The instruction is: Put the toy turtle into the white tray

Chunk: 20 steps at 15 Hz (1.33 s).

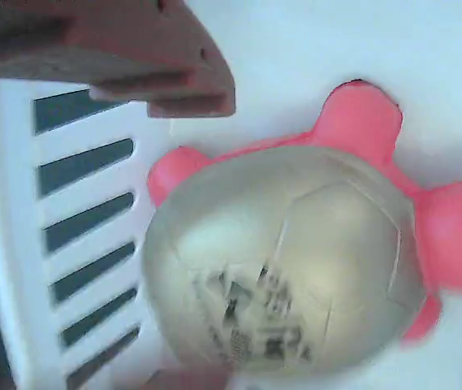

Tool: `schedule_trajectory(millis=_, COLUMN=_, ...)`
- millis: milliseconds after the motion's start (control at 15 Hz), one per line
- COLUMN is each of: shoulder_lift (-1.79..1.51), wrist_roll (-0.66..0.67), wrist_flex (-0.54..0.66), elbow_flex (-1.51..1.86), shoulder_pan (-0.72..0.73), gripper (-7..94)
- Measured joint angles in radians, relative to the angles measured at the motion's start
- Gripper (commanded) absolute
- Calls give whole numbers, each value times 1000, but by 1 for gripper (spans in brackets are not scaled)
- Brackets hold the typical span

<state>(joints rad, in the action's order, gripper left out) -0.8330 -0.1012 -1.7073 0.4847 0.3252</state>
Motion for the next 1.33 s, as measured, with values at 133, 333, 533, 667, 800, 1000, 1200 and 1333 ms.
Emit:
schedule_trajectory(millis=133, shoulder_lift=-104, wrist_roll=-14, wrist_flex=5, elbow_flex=20, shoulder_pan=-12, gripper=0)
schedule_trajectory(millis=333, shoulder_lift=-360, wrist_roll=-49, wrist_flex=66, elbow_flex=170, shoulder_pan=-41, gripper=0)
schedule_trajectory(millis=533, shoulder_lift=-735, wrist_roll=-51, wrist_flex=140, elbow_flex=449, shoulder_pan=-77, gripper=0)
schedule_trajectory(millis=667, shoulder_lift=-1005, wrist_roll=-51, wrist_flex=242, elbow_flex=704, shoulder_pan=-126, gripper=0)
schedule_trajectory(millis=800, shoulder_lift=-1262, wrist_roll=-31, wrist_flex=420, elbow_flex=1042, shoulder_pan=-199, gripper=0)
schedule_trajectory(millis=1000, shoulder_lift=-1582, wrist_roll=3, wrist_flex=716, elbow_flex=1617, shoulder_pan=-278, gripper=0)
schedule_trajectory(millis=1200, shoulder_lift=-1810, wrist_roll=12, wrist_flex=784, elbow_flex=1991, shoulder_pan=-264, gripper=0)
schedule_trajectory(millis=1333, shoulder_lift=-1934, wrist_roll=28, wrist_flex=758, elbow_flex=2143, shoulder_pan=-241, gripper=0)
